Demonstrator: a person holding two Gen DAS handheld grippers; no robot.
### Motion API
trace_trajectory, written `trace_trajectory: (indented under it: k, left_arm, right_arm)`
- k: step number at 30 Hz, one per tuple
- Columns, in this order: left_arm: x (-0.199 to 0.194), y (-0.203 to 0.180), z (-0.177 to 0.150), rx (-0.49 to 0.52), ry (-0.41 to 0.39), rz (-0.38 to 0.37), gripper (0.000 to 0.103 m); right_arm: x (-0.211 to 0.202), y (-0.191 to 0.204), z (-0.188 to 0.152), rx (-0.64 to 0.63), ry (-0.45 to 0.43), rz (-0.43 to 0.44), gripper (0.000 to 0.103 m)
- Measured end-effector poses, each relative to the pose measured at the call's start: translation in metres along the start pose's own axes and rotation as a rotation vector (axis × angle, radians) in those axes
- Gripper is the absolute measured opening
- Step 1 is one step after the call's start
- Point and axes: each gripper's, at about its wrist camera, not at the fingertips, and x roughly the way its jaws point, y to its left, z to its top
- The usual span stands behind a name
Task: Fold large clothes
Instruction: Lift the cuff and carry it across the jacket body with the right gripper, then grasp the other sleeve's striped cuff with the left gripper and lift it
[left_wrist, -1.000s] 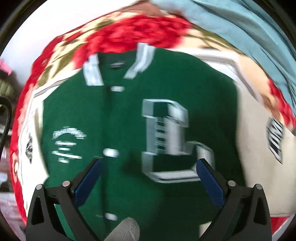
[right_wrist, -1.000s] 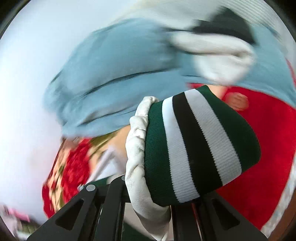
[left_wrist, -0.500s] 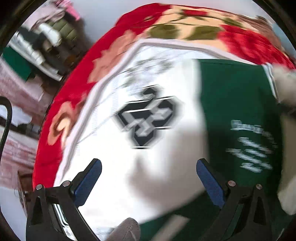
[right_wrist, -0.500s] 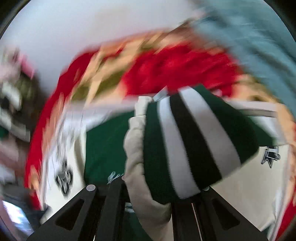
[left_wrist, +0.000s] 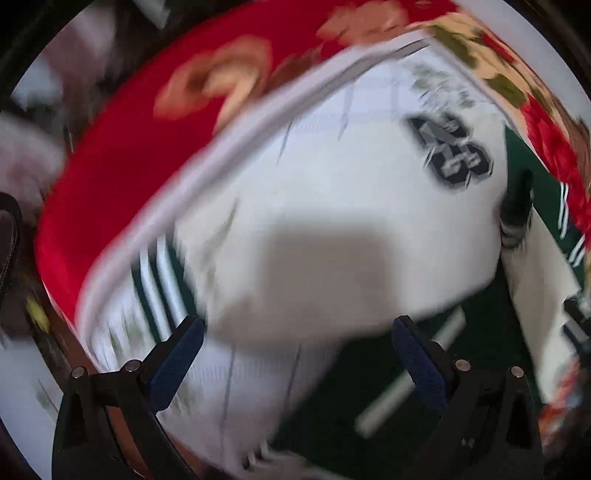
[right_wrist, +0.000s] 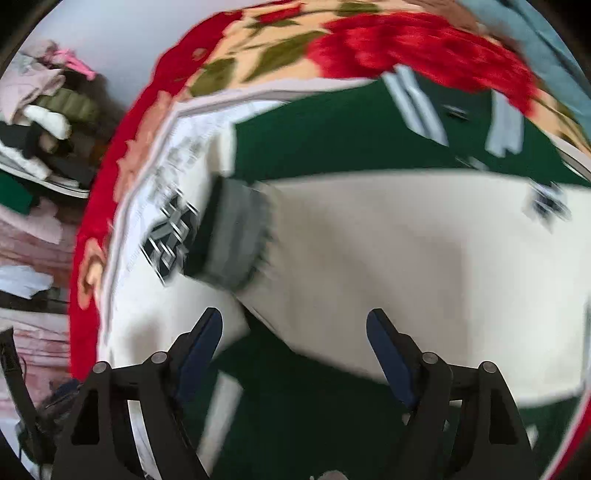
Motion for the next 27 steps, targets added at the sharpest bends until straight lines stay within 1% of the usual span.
trace_trajectory:
  k: [1,2,3,4,5,6,7,8,10,11,12,13,14,15,16,18,19,20,21,22,23,24,25,26,27]
  left_arm:
    - [0.006,0.012,-0.008,-0.044,0.035,-0.037,0.103]
    - [0.014,0.023,-0.015,-0.094,0.065,-0.085,0.103]
    - [0.021,0.031,-0.019,-0.135,0.080,-0.130,0.103]
    - [0.028,0.039,-0.021,-0.176,0.085,-0.162,0.103]
    - [0.037,0.045,-0.022,-0.219,0.096,-0.179,0.101]
    - [0.046,0.051,-0.019,-0.260,0.105,-0.204,0.099]
    - [0.058,0.057,-0.015,-0.313,0.117,-0.248,0.098]
    - [0.063,0.061,-0.012,-0.351,0.121,-0.256,0.095]
    - [0.073,0.071,-0.003,-0.443,0.100,-0.300,0.089]
    - [0.074,0.075,0.007,-0.480,0.068,-0.289,0.084]
    - [0.074,0.077,0.013,-0.489,0.046,-0.283,0.071]
    - [0.073,0.078,0.023,-0.494,0.013,-0.259,0.045]
    - [0.068,0.079,0.036,-0.483,-0.034,-0.205,0.031]
    - [0.066,0.081,0.043,-0.468,-0.064,-0.188,0.019]
    - [0.063,0.082,0.054,-0.446,-0.099,-0.167,0.016]
    - [0.053,0.086,0.082,-0.397,-0.158,-0.121,0.015]
    - [0.049,0.087,0.095,-0.374,-0.186,-0.110,0.014]
    - [0.040,0.088,0.115,-0.337,-0.222,-0.094,0.014]
    - [0.035,0.090,0.126,-0.312,-0.243,-0.083,0.013]
    - [0.029,0.090,0.138,-0.287,-0.267,-0.073,0.013]
    - [0.020,0.087,0.153,-0.255,-0.292,-0.061,0.013]
    - [0.016,0.092,0.160,-0.235,-0.305,-0.054,0.013]
    - [0.008,0.089,0.172,-0.203,-0.326,-0.043,0.013]
    - [0.007,0.090,0.175,-0.183,-0.339,-0.035,0.013]
    - [0.001,0.085,0.186,-0.153,-0.353,-0.028,0.013]
  right_arm:
    - [-0.003,-0.006,-0.016,0.013,0.017,-0.017,0.082]
    - [-0.001,-0.011,-0.015,0.021,0.031,-0.026,0.082]
    - [0.001,-0.019,-0.018,0.029,0.043,-0.033,0.082]
    - [0.003,-0.025,-0.008,0.036,0.053,-0.040,0.082]
    - [0.007,-0.028,-0.015,0.051,0.064,-0.043,0.082]
    - [0.009,-0.033,-0.002,0.069,0.062,-0.038,0.082]
    - [0.008,-0.037,0.009,0.087,0.055,-0.029,0.082]
    - [0.009,-0.037,0.007,0.124,0.044,-0.007,0.082]
    - [0.012,-0.034,0.004,0.191,0.023,0.033,0.082]
    - [0.014,-0.030,0.007,0.200,0.021,0.036,0.082]
    - [0.017,-0.024,0.009,0.203,0.017,0.037,0.082]
    - [0.017,-0.018,0.011,0.198,0.012,0.033,0.082]
    - [0.019,-0.011,0.012,0.176,0.011,0.020,0.082]
    - [0.019,-0.005,0.015,0.164,0.012,0.013,0.082]
    - [0.022,0.002,0.018,0.157,0.014,0.009,0.082]
    - [0.025,0.014,0.027,0.152,0.027,0.026,0.082]
    - [0.031,0.024,0.035,0.130,0.031,0.019,0.082]
    - [0.034,0.034,0.042,0.104,0.023,0.014,0.082]
    - [0.038,0.044,0.048,0.084,0.017,0.011,0.082]
    - [0.047,0.058,0.058,0.045,0.008,-0.006,0.082]
    - [0.057,0.071,0.068,0.016,0.001,-0.044,0.082]
    - [0.066,0.080,0.076,-0.007,0.003,-0.091,0.082]
    - [0.078,0.089,0.085,-0.029,0.008,-0.117,0.079]
    - [0.089,0.097,0.092,-0.047,0.010,-0.139,0.063]
    - [0.099,0.103,0.098,-0.048,0.016,-0.177,0.059]
